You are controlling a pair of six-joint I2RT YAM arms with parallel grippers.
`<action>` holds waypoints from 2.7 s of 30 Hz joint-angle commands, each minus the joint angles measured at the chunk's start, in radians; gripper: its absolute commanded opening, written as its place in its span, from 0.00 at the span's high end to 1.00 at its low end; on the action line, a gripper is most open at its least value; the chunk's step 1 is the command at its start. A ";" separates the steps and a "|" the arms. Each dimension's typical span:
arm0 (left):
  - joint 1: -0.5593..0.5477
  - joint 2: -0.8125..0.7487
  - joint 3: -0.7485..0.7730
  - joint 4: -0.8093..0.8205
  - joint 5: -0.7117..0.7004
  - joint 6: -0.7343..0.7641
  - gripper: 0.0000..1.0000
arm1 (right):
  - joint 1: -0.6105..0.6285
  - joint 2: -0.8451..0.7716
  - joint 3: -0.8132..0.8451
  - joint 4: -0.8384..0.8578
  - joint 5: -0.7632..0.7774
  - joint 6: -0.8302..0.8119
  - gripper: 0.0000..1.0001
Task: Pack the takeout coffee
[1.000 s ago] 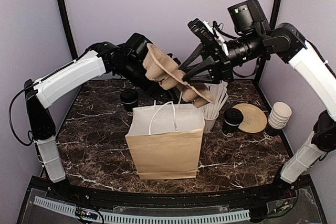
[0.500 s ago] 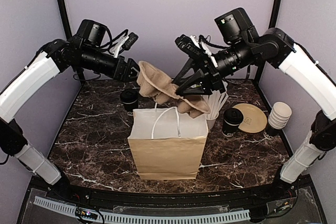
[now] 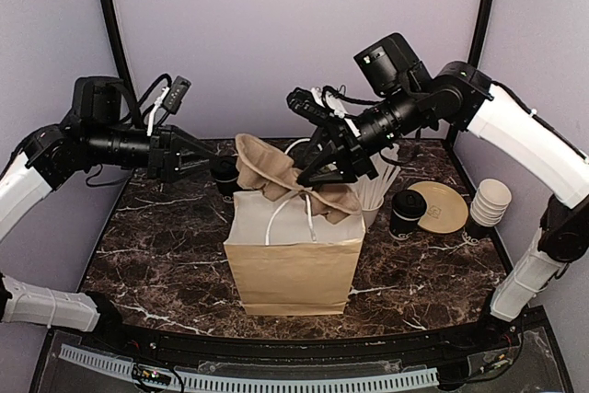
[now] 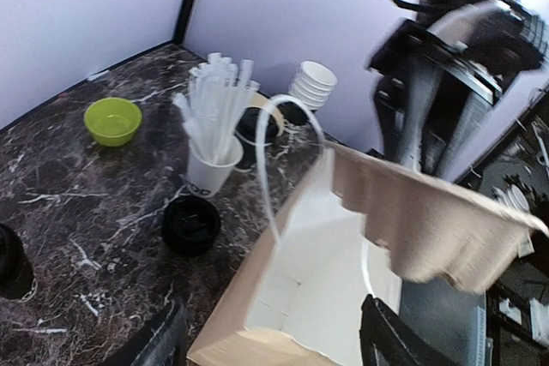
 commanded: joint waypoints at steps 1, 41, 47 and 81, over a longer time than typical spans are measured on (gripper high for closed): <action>-0.043 -0.143 -0.132 0.181 0.186 0.009 0.27 | 0.003 -0.019 -0.014 0.029 0.026 0.040 0.71; -0.534 0.094 -0.035 0.098 -0.377 0.239 0.24 | -0.090 -0.024 -0.068 0.099 -0.013 0.177 0.72; -0.536 0.146 -0.022 0.083 -0.326 0.231 0.34 | -0.091 -0.024 -0.082 0.104 -0.003 0.183 0.72; -0.636 0.129 0.023 0.079 -0.301 0.217 0.86 | 0.006 0.046 -0.040 0.027 -0.010 0.125 0.73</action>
